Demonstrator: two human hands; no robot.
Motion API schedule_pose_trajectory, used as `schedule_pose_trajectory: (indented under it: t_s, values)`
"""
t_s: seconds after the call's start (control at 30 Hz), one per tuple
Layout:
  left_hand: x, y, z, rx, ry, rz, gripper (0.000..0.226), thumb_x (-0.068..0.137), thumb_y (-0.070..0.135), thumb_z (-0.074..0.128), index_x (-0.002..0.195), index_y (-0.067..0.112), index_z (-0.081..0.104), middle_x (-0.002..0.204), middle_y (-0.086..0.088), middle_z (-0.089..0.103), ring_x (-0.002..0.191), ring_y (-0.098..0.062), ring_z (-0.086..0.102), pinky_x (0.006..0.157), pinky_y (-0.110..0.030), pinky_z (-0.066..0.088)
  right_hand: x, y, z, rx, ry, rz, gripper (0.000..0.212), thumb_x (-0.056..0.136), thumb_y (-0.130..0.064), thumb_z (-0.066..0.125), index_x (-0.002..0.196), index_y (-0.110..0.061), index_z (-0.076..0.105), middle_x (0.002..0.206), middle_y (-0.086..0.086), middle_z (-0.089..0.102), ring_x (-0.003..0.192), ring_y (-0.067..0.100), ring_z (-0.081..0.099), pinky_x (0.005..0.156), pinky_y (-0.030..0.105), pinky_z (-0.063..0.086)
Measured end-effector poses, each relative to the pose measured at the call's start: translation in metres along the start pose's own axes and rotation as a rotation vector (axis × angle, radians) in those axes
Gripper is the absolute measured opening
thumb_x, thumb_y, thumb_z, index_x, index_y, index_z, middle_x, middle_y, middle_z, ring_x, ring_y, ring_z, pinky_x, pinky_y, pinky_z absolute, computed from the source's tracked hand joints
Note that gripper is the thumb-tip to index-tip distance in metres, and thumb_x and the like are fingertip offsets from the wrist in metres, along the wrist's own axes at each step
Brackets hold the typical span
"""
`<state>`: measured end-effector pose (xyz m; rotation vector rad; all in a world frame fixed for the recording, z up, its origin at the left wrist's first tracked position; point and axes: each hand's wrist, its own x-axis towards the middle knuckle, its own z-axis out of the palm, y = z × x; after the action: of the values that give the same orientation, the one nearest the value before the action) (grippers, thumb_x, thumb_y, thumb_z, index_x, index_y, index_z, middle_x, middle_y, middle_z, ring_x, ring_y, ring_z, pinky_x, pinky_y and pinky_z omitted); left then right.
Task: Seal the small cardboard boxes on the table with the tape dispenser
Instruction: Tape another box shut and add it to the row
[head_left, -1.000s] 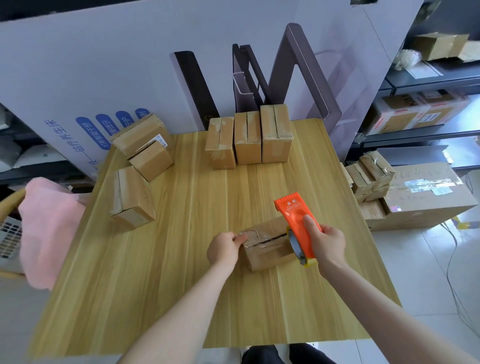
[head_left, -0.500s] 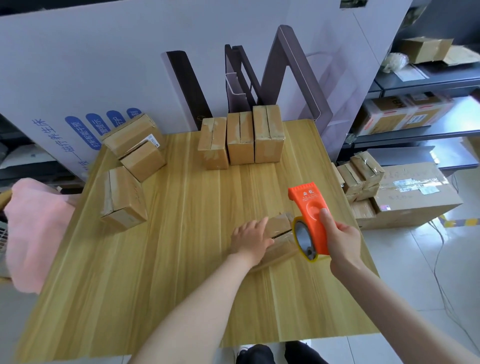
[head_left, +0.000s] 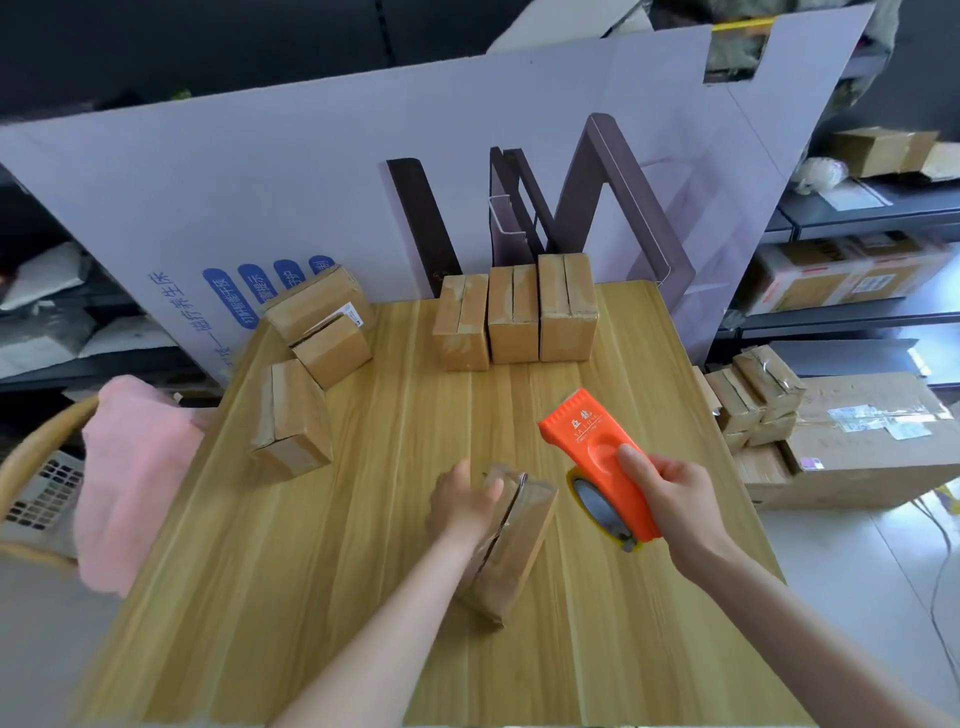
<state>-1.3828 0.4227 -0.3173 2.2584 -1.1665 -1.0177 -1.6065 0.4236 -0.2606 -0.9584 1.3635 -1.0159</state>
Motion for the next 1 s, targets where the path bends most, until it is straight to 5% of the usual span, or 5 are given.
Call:
schedule_pose_trajectory:
  t_s: [0.1,0.2,0.57,0.83,1.0]
  values:
    - [-0.009,0.047,-0.034,-0.387,-0.081,0.144,0.035,0.096,0.033,0.054,0.125,0.015,0.06,0.121,-0.002,0.065,0.103,-0.012,0.062,0.085,-0.025,0.044,0.0,-0.015,0.0,-0.037,-0.063,-0.068,0.045,0.073,-0.049,0.07,0.078,-0.005,0.072,0.055,0.025,0.064,0.038,0.033,0.058,0.035,0.034,0.049]
    - [-0.025,0.08,-0.066,-0.519,-0.174,0.239,0.024,0.099,0.034,0.049,0.104,0.021,0.067,0.099,0.002,0.073,0.086,-0.01,0.067,0.074,-0.024,0.046,0.002,-0.027,0.002,-0.081,-0.084,-0.132,0.031,0.083,-0.037,0.07,0.075,-0.008,0.073,0.057,0.026,0.063,0.039,0.032,0.058,0.035,0.037,0.05]
    - [-0.042,0.095,-0.08,-0.357,-0.208,0.395,0.029,0.099,0.038,0.048,0.104,0.022,0.071,0.1,0.007,0.072,0.096,-0.007,0.063,0.09,-0.03,0.045,0.004,-0.036,0.007,-0.265,-0.055,-0.256,0.025,0.085,-0.029,0.072,0.063,-0.018,0.07,0.047,0.009,0.06,0.037,0.027,0.059,0.032,0.038,0.049]
    - [-0.033,0.098,-0.087,-0.695,-0.351,0.076,0.024,0.086,0.041,0.066,0.089,0.019,0.072,0.079,0.004,0.072,0.073,-0.01,0.065,0.068,-0.026,0.05,0.0,-0.042,0.007,-0.237,-0.093,-0.295,0.016,0.086,-0.027,0.071,0.072,-0.019,0.075,0.049,0.006,0.061,0.037,0.026,0.058,0.032,0.039,0.049]
    - [-0.028,0.103,-0.086,-0.759,-0.363,-0.007,0.014,0.083,0.02,0.072,0.094,0.011,0.068,0.072,0.0,0.069,0.063,-0.01,0.061,0.054,-0.02,0.05,-0.003,-0.046,0.008,-0.254,-0.109,-0.317,0.01,0.086,-0.028,0.071,0.08,-0.022,0.075,0.055,0.007,0.066,0.039,0.027,0.06,0.032,0.041,0.05]
